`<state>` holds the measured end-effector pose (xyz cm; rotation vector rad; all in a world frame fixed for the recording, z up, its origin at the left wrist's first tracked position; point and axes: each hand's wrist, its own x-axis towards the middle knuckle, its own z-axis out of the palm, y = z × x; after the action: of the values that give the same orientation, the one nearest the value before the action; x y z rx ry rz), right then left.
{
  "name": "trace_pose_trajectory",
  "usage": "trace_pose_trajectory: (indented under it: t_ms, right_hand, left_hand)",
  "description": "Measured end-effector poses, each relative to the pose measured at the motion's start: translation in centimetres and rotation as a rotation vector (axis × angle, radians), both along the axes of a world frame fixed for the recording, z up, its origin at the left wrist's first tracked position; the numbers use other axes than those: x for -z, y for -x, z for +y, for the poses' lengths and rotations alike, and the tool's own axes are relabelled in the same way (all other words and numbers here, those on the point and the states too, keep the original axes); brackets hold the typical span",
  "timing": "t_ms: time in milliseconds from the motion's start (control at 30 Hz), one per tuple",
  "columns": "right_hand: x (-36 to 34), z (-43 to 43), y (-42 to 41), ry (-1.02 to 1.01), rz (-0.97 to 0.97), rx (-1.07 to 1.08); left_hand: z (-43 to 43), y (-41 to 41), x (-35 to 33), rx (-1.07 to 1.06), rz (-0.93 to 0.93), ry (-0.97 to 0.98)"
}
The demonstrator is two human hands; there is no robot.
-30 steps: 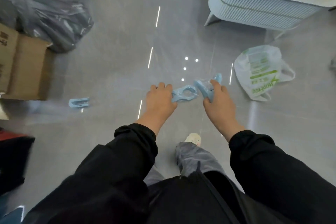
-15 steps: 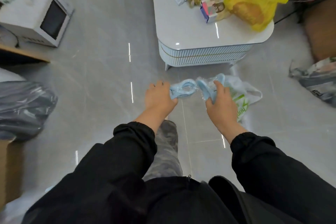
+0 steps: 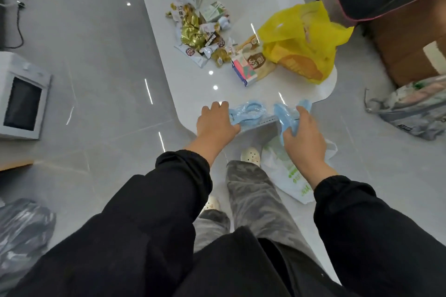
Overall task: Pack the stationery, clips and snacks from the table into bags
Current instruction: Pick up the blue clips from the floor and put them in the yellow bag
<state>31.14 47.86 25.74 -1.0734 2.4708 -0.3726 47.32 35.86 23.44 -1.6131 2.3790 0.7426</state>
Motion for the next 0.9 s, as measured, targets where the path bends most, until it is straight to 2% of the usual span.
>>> trace_pose_trajectory:
  t_ms: [267,467,567,667,733,800,900]
  right_hand:
    - [1.8,-9.2,15.5,0.041,-0.026,0.155]
    - [1.7,-15.2,25.9,0.075,0.003,0.246]
    - [1.8,-17.6,28.9,0.101,-0.02,0.282]
    - [2.3,-19.6,30.9,0.145,-0.03,0.339]
    - [2.8,-20.6,31.9,0.158,-0.028,0.372]
    - [3.5,-21.4,32.5,0.157,-0.025,0.386]
    - [4.6,-22.4,32.9,0.137,-0.026,0.387]
  left_hand:
    - [-9.0,17.6,0.7,-0.037,0.164,-0.077]
    - [-14.1,27.8,1.5,-0.006,0.178,-0.115]
    - [-16.4,31.4,1.2,-0.075,0.219,-0.242]
    - [-18.1,35.0,1.7,-0.231,0.426,-0.454]
    - [-19.0,37.1,2.7,-0.341,0.501,-0.56]
    - [-19.7,38.4,4.0,-0.333,0.448,-0.539]
    - [-20.7,38.5,6.0,-0.281,0.278,-0.392]
